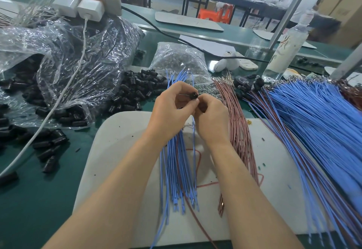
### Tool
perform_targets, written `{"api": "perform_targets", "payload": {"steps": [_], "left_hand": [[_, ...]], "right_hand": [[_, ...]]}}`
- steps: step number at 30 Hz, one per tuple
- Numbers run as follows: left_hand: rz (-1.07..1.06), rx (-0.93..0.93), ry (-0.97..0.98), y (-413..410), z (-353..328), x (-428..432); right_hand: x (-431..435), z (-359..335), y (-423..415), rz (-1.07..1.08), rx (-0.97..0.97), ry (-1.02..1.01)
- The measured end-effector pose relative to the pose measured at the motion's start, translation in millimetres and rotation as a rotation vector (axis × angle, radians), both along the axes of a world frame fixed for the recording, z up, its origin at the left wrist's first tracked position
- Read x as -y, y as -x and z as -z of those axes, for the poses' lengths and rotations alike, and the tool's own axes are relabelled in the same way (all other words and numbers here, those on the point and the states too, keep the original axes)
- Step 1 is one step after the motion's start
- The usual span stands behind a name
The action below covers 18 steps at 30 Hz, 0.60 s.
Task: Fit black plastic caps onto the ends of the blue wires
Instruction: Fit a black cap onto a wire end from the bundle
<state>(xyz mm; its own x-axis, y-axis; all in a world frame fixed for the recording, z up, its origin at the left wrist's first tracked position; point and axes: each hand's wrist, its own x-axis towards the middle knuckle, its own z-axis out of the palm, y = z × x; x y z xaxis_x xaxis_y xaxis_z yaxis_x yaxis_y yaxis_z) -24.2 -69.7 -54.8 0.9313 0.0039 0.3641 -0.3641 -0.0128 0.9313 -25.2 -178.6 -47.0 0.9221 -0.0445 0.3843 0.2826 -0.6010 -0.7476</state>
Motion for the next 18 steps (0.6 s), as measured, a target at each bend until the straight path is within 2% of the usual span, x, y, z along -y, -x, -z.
{"api": "perform_targets", "payload": {"steps": [18], "left_hand": [[0.014,-0.027,0.002,4.8,-5.8,1.5]], "right_hand": [[-0.1,3.0,-3.9,-0.002,-0.005,0.036]]}}
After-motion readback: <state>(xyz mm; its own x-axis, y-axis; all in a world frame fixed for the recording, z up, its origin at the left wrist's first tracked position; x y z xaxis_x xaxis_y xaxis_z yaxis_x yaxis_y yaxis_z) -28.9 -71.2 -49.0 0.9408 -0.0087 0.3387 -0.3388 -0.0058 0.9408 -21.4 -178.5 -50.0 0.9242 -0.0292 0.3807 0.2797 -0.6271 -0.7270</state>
